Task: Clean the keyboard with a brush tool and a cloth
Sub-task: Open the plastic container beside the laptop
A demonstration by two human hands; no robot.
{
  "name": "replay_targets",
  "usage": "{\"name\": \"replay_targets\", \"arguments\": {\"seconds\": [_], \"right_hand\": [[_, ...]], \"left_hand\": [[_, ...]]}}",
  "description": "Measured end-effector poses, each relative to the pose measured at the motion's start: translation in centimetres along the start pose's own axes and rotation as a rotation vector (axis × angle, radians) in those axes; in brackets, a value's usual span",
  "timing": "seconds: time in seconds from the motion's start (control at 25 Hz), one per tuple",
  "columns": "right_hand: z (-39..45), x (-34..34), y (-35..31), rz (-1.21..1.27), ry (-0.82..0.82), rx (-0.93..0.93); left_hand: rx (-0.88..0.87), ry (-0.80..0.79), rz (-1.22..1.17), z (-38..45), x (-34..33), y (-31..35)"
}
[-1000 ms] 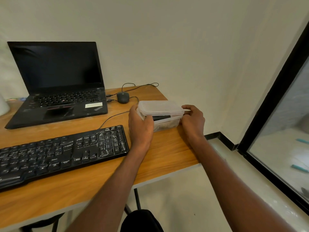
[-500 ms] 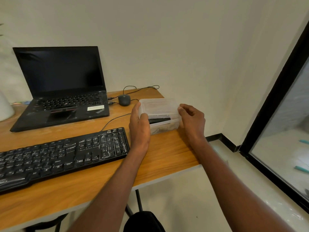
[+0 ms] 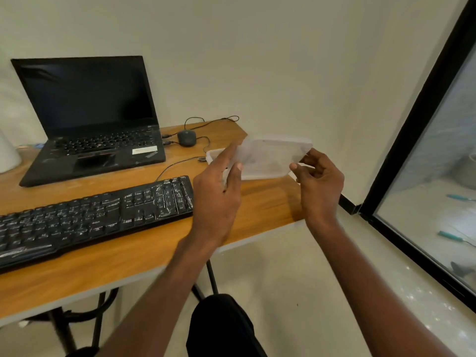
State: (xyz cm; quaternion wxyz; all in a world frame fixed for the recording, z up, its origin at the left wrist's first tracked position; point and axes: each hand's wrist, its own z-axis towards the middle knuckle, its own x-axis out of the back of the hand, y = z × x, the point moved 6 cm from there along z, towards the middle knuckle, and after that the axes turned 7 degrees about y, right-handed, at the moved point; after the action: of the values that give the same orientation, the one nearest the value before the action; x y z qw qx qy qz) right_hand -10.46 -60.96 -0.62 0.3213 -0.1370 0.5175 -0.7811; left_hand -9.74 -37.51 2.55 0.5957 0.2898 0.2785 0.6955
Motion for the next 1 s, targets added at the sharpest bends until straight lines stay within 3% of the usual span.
{"name": "replay_targets", "arguments": {"seconds": [0.12,0.28,0.4,0.56,0.76,1.0], "right_hand": [[-1.1,2.1,-0.2,-0.128,-0.083,0.021],[-2.2,2.5,0.1,-0.348,-0.214,0.116],[-3.3,2.4,0.4,-0.496,-0.264,0.250],[-4.5,1.7,0.1,-0.628,-0.302,0.429],[-3.7,1.1,-0.5,-0.715,-0.327,0.278],[-2.8,0.2,-1.4,-0.743,-0.274,0.255]], "left_hand": [[0.072,-0.083,0.040,-1.7,2.4,-1.7],[0.066,-0.161,0.275,-2.3,3.6,-2.9],[0.130,-0.226,0.468,-2.7,3.6,-3.9],[0.061,-0.317,0.581,-3.3,3.0,-3.7],[0.002,-0.343,0.638,-3.5,2.6,-3.6],[-0.014,-0.311,0.564,-2.1,2.0,-3.8]]}}
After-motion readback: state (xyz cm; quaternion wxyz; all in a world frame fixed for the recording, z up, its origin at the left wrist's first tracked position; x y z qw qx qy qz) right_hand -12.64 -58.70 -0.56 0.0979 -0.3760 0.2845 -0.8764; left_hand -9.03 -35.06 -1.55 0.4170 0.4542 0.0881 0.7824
